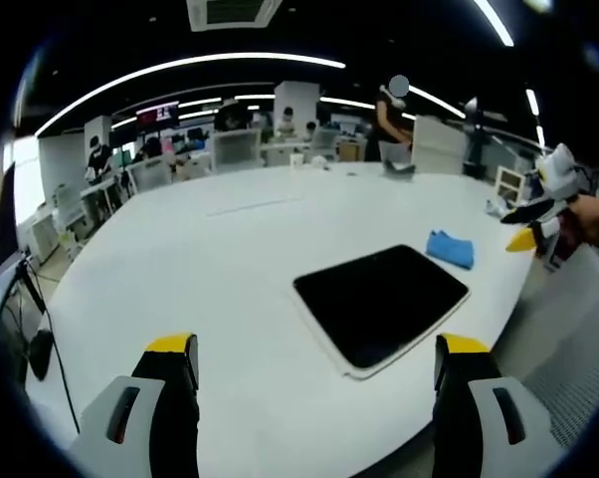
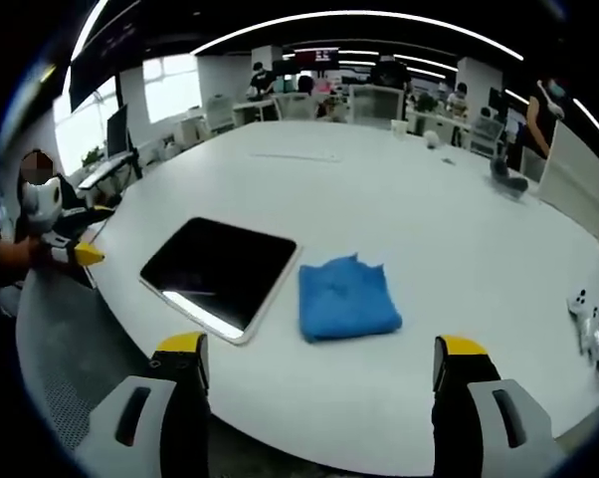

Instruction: Wipe the mirror surface with the cleaning cloth until all visible marks leave the cleaned area.

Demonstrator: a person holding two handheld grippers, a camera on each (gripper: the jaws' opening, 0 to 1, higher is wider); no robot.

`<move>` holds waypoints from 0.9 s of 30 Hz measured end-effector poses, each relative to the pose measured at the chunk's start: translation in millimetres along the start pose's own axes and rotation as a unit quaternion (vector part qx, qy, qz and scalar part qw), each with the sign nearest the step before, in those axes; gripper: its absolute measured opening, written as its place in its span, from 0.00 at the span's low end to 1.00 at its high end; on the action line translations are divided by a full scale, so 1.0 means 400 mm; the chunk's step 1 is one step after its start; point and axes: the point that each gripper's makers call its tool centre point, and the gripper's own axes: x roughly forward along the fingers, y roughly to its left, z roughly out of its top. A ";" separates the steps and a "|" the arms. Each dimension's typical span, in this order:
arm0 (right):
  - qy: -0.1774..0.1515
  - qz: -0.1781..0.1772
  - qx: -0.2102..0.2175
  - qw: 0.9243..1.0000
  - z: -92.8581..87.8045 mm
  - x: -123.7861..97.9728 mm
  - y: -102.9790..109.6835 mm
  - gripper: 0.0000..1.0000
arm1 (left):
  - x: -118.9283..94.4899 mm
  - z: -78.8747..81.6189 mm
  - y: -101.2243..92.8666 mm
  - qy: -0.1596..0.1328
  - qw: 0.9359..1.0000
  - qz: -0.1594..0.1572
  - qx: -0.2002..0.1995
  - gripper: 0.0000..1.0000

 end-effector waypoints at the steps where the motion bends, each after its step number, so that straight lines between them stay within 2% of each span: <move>1: -0.002 -0.003 0.000 1.000 0.007 0.000 -0.005 0.93 | 0.000 0.000 0.000 0.000 1.000 0.000 0.000 0.99; 5: -0.015 -0.006 0.006 1.000 0.033 -0.003 -0.014 0.92 | -0.001 0.001 -0.001 0.000 1.000 0.001 0.003 0.99; 10: -0.009 -0.001 0.008 1.000 0.032 0.003 -0.018 0.90 | 0.001 0.000 -0.004 0.000 1.000 -0.001 0.003 0.99; 20: 0.004 0.012 0.010 1.000 0.025 0.008 -0.008 0.79 | 0.000 0.000 0.000 0.000 1.000 0.001 0.001 0.99; 27: 0.002 0.006 0.012 1.000 0.034 0.003 -0.030 0.79 | 0.000 -0.001 -0.001 0.000 1.000 0.000 0.002 0.99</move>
